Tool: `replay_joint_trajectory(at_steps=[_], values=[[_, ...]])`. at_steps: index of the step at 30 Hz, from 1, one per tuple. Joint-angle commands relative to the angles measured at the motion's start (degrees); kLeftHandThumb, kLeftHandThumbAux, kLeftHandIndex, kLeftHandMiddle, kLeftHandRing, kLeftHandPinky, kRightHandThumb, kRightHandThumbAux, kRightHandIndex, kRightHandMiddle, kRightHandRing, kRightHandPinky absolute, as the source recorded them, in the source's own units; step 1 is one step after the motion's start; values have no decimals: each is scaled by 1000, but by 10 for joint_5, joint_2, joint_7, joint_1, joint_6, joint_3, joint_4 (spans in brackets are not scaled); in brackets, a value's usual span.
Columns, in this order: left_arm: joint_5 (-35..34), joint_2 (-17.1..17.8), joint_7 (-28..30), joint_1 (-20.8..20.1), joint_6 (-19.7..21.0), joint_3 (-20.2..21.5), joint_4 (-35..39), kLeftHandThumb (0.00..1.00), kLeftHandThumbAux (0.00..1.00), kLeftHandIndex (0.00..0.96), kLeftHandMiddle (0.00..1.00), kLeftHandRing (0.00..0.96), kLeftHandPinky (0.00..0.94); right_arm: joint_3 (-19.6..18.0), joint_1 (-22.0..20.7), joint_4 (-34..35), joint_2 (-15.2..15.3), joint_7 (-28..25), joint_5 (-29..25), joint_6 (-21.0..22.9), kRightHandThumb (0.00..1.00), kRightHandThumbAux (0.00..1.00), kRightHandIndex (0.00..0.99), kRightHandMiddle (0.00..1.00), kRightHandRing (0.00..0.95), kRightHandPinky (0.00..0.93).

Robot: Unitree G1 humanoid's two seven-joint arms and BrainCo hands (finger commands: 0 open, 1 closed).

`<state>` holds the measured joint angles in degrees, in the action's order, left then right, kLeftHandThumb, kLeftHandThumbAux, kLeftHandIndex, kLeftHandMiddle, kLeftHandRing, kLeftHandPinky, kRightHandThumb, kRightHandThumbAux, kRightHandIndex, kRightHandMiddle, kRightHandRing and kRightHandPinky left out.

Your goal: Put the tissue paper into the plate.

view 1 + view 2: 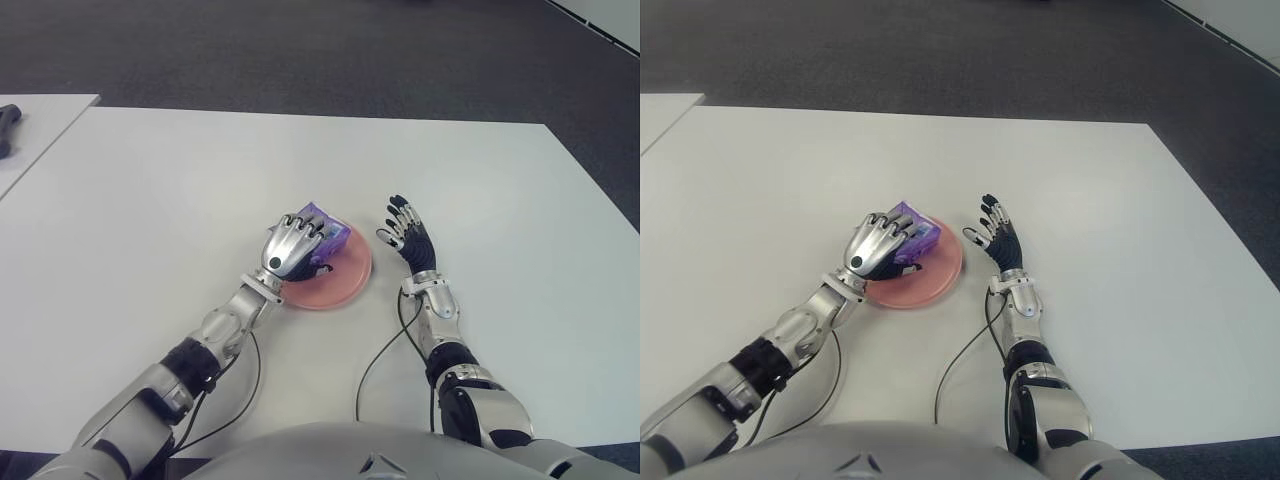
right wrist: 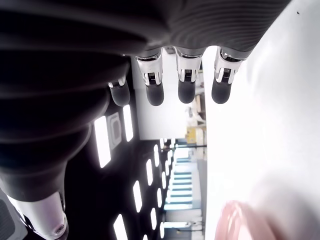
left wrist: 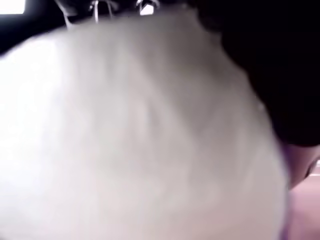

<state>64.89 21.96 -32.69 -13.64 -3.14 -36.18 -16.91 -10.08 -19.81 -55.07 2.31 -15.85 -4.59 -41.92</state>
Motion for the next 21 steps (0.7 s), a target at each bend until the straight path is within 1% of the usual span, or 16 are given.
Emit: replay_joint_trajectory(at_steps=[1,4,8,12,14,18,21], values=[[-85,52,253,43,-16,-3,63,45,489,27,28,25,29,-5,79,-45,-12,3,-9,-3,81,706,42,17,2,44],[-119,59,285,42,-31,1,77,11,433,6,7,6,7,-5,80,-44,-12,3,-9,-2,81,706,42,17,2,44],[-142,64,314,43,-39,7,89,2,399,1,1,1,1,-5,80,-43,-12,4,-9,-2,81,706,42,17,2,44],[-196,80,385,42,-54,20,121,0,388,0,0,0,0,-5,80,-43,-12,4,-9,-2,81,706,42,17,2,44],[-218,88,413,46,-53,28,142,0,391,0,0,0,0,-5,80,-44,-13,4,-9,-2,81,706,42,17,2,44],[-259,100,477,52,-37,47,196,0,407,0,0,0,0,-5,80,-44,-13,4,-9,-2,81,706,42,17,2,44],[-273,102,503,55,-27,56,217,0,418,0,0,0,0,-5,80,-44,-13,4,-9,-2,81,706,42,17,2,44]])
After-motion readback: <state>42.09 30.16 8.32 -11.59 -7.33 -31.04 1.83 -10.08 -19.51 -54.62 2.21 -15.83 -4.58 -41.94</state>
